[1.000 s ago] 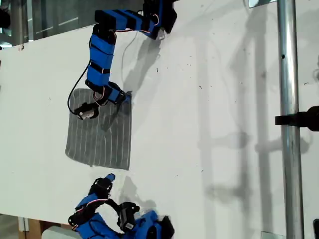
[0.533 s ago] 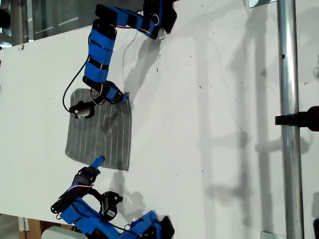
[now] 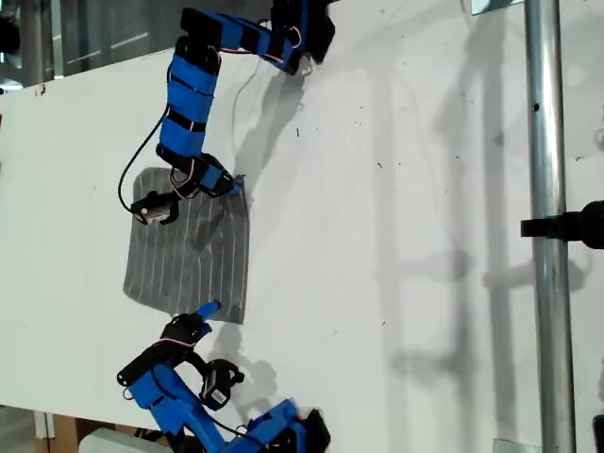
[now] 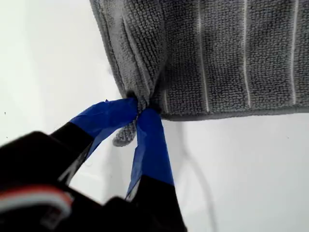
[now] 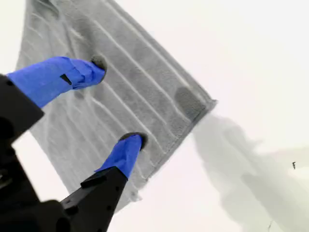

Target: Grasp corners of a towel and fold twice.

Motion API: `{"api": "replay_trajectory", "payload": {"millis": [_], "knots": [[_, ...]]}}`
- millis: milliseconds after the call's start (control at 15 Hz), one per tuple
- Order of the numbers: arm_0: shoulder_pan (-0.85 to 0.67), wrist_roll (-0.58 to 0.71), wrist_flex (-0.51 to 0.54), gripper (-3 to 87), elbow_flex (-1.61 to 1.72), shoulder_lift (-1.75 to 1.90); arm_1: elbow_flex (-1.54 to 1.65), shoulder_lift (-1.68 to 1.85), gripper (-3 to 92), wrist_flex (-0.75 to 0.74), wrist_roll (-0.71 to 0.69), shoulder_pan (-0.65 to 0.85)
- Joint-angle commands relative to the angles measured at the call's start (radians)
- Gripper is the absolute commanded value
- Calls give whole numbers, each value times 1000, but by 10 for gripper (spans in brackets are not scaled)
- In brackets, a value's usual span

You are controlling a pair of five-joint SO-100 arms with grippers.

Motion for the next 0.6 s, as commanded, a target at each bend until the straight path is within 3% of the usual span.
{"api": "replay_trajectory", "payload": {"millis": [0, 200, 533], "knots": [[-6, -18, -133, 245, 86, -3, -8, 97, -2, -9, 8, -9], [-21, -52, -229, 247, 110, -95, 3, 114, -2, -11, 8, -14], [-48, -55, -276, 242, 87, -218, 40, 156, -2, -15, 8, -14]]}}
